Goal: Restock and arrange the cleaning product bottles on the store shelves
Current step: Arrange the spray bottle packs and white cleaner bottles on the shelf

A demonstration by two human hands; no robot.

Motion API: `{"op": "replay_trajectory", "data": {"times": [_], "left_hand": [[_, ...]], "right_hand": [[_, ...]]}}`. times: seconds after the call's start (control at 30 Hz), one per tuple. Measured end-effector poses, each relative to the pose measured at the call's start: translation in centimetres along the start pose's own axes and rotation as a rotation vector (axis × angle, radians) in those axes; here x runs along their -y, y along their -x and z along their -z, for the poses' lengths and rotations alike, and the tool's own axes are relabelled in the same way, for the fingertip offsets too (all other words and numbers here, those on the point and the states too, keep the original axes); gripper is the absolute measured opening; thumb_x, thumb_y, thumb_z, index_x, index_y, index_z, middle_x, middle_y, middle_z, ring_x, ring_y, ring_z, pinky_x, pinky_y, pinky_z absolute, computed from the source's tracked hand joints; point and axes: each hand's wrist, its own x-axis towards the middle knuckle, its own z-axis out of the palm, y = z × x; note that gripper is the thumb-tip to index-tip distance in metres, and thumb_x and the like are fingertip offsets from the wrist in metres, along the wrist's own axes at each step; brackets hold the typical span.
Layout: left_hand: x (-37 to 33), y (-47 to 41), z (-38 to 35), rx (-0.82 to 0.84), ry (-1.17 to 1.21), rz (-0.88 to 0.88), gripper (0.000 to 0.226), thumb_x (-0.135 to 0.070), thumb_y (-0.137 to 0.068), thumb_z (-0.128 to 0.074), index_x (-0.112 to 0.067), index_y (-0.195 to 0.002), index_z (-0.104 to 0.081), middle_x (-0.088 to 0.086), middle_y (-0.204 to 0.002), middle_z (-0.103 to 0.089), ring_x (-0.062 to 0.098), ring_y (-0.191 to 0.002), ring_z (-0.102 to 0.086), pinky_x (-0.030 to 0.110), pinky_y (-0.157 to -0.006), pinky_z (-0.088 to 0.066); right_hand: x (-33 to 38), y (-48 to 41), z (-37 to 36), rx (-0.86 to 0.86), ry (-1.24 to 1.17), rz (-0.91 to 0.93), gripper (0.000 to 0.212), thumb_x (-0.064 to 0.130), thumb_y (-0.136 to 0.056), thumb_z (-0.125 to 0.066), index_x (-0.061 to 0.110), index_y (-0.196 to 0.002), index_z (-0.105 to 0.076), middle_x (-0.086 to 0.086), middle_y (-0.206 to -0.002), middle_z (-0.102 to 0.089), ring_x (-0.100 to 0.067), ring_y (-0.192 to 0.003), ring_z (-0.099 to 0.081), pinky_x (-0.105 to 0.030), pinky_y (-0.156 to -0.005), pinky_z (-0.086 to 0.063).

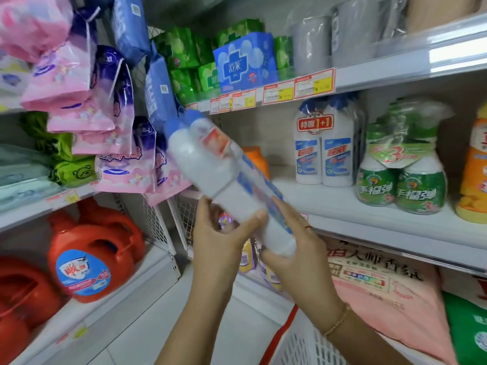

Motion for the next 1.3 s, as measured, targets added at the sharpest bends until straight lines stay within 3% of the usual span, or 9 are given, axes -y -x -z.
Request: {"op": "replay_trajectory", "data": {"times": [0.13, 0.27, 0.37, 0.5, 0.6, 0.67, 0.87, 1.1, 1.3], "left_hand": [[-1.0, -1.1, 0.8, 0.240, -0.146, 0.015, 0.071, -0.014, -0.067, -0.084, -0.030, -0.130, -0.056, -0.015, -0.118, -0.067, 0.005, -0.112, -0.062, 0.025, -0.093, -0.052], [-0.6, -3.1, 3.8, 0.005, -0.481, -0.120, 0.075, -0.025, -0.071, -0.084, -0.030, -0.137, -0.049, -0.016, -0.137, -0.052, -0.002, -0.127, -0.046, 0.025, -0.107, -0.036], [0.0, -4.2, 6.2, 0.203, -0.384, 0.121, 0.086, -0.030, -0.065, -0.083, -0.023, -0.142, -0.045, -0.009, -0.139, -0.053, 0.003, -0.124, -0.052, 0.025, -0.104, -0.041], [0.6, -4.2, 6.3, 0.499, -0.141, 0.341, 0.057, -0.016, -0.073, -0.074, -0.011, -0.128, -0.058, 0.014, -0.122, -0.066, 0.031, -0.111, -0.064, 0.038, -0.088, -0.056], [1.1, -3.9, 5.7, 0.491, -0.119, 0.348, 0.055, -0.020, -0.063, -0.077, -0.012, -0.116, -0.063, 0.013, -0.114, -0.070, 0.032, -0.103, -0.068, 0.047, -0.085, -0.055], [1.4, -3.2, 5.3, 0.407, -0.069, 0.371, 0.061, -0.023, -0.056, -0.078, -0.011, -0.114, -0.063, 0.012, -0.110, -0.072, 0.030, -0.097, -0.070, 0.047, -0.083, -0.056], [0.4, -3.2, 5.8, 0.273, 0.113, 0.462, 0.064, -0.011, -0.048, -0.085, -0.002, -0.110, -0.069, 0.018, -0.110, -0.070, 0.029, -0.091, -0.071, 0.041, -0.077, -0.059], [-0.8, -2.7, 7.7, 0.249, 0.293, 0.579, 0.069, -0.019, -0.023, -0.097, -0.005, -0.087, -0.078, 0.016, -0.101, -0.073, 0.026, -0.087, -0.073, 0.037, -0.062, -0.059], [-1.5, -2.2, 8.8, 0.332, 0.128, 0.506, 0.045, -0.018, -0.052, -0.086, -0.009, -0.095, -0.077, 0.016, -0.105, -0.072, 0.029, -0.090, -0.072, 0.038, -0.069, -0.059]], "right_hand": [[-0.8, -1.2, 0.6, 0.014, -0.504, -0.214, 0.046, 0.008, -0.065, -0.070, 0.019, -0.109, -0.067, 0.001, -0.098, -0.073, -0.014, -0.081, -0.065, -0.030, -0.074, -0.051], [-3.7, -0.9, 0.7, 0.201, -1.065, -0.457, 0.064, 0.006, -0.068, -0.073, 0.001, -0.128, -0.053, -0.024, -0.125, -0.061, -0.038, -0.114, -0.059, -0.051, -0.094, -0.048], [-5.0, -1.1, 1.8, 0.312, -1.200, -0.592, 0.089, 0.018, -0.054, -0.087, 0.004, -0.134, -0.050, -0.026, -0.136, -0.050, -0.043, -0.123, -0.051, -0.058, -0.095, -0.045], [-5.8, -0.9, 3.3, 0.455, -1.371, -0.482, 0.044, 0.013, -0.098, -0.041, 0.001, -0.140, -0.042, -0.025, -0.146, -0.037, -0.044, -0.133, -0.035, -0.056, -0.112, -0.023], [-5.4, -1.3, 4.9, 0.389, -1.111, -0.674, 0.064, 0.032, -0.046, -0.095, 0.009, -0.103, -0.075, -0.021, -0.121, -0.064, -0.041, -0.101, -0.065, -0.059, -0.080, -0.053], [-4.2, -1.9, 5.6, 0.367, -0.963, -0.709, 0.074, 0.049, -0.031, -0.095, 0.013, -0.093, -0.078, -0.020, -0.105, -0.070, -0.036, -0.073, -0.071, -0.048, -0.052, -0.058], [-0.6, -3.0, 5.5, 0.336, -0.665, -0.661, 0.058, 0.062, -0.083, -0.046, 0.010, -0.089, -0.072, -0.023, -0.068, -0.063, -0.027, -0.035, -0.056, -0.025, -0.032, -0.045], [1.4, -2.9, 4.5, 0.466, -0.512, -0.632, 0.061, 0.061, -0.093, -0.032, 0.012, -0.105, -0.066, -0.014, -0.066, -0.070, -0.025, -0.046, -0.064, -0.024, -0.040, -0.051], [0.8, -2.4, 3.4, 0.505, -0.394, -0.527, 0.043, 0.042, -0.087, -0.058, 0.013, -0.119, -0.064, -0.004, -0.110, -0.072, -0.022, -0.102, -0.067, -0.043, -0.093, -0.053]]}}
